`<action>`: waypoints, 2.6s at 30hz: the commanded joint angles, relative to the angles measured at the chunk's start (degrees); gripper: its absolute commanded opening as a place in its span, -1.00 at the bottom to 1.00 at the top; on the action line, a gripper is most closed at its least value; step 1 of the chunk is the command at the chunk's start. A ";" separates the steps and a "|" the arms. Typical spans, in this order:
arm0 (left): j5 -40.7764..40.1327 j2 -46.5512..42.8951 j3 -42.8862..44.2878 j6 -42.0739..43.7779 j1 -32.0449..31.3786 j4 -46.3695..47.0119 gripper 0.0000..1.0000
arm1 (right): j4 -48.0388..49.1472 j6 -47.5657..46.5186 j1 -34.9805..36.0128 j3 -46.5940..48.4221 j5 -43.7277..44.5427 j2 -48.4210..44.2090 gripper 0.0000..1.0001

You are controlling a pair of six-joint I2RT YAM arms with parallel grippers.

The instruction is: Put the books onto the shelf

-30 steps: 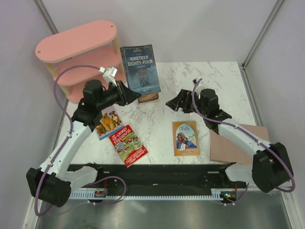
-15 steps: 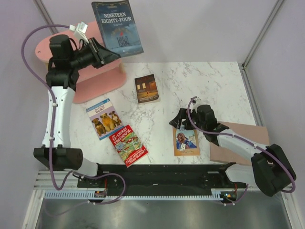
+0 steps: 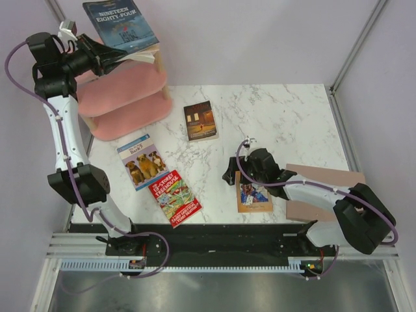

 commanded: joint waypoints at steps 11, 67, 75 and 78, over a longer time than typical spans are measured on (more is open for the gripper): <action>9.65 10.45 7.86 -21.45 8.41 17.14 -0.96 | 0.05 -1.22 1.01 4.23 1.42 5.12 0.96; -30.16 9.58 17.18 27.59 6.56 -26.72 1.00 | -0.04 -1.39 1.18 5.81 -0.87 7.76 0.96; -49.22 6.41 17.79 32.51 5.51 -29.53 1.00 | -0.04 -1.39 1.18 5.72 -1.04 7.75 0.96; -54.33 5.88 17.44 34.18 5.51 -29.71 1.00 | 0.05 -1.30 1.27 5.90 -1.39 8.11 0.96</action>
